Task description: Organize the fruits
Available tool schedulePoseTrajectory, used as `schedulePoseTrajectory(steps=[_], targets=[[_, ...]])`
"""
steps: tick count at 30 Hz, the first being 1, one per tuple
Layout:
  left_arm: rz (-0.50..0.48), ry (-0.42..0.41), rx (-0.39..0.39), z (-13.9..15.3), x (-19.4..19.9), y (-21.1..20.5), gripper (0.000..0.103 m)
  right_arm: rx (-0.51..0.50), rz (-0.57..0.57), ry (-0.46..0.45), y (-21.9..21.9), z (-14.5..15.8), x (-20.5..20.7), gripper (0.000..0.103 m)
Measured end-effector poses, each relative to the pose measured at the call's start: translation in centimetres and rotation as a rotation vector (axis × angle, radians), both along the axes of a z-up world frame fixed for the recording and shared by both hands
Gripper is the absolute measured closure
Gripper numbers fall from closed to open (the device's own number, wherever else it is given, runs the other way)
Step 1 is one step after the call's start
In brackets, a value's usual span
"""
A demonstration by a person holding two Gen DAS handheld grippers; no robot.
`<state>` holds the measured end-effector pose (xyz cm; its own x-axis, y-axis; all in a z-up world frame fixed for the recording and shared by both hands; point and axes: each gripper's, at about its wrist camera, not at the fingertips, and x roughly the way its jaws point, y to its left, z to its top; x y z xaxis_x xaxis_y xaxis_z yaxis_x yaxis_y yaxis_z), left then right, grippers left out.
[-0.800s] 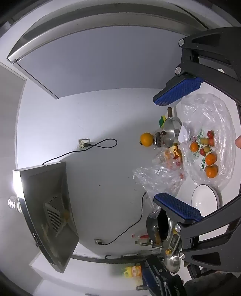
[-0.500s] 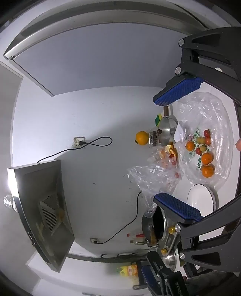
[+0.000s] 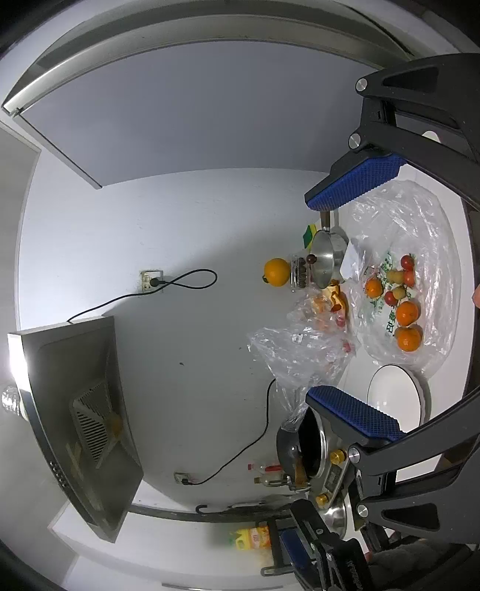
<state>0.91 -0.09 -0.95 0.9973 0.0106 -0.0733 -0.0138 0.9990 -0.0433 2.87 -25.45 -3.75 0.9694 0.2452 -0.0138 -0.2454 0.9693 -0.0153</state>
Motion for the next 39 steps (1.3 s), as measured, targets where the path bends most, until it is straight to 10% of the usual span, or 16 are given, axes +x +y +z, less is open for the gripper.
schedulePoseTrajectory(steps=[39], targets=[[-0.004, 0.010, 0.015, -0.76, 0.72, -0.13, 0.008, 0.015, -0.007, 0.020, -0.23, -0.20, 0.23, 0.006]])
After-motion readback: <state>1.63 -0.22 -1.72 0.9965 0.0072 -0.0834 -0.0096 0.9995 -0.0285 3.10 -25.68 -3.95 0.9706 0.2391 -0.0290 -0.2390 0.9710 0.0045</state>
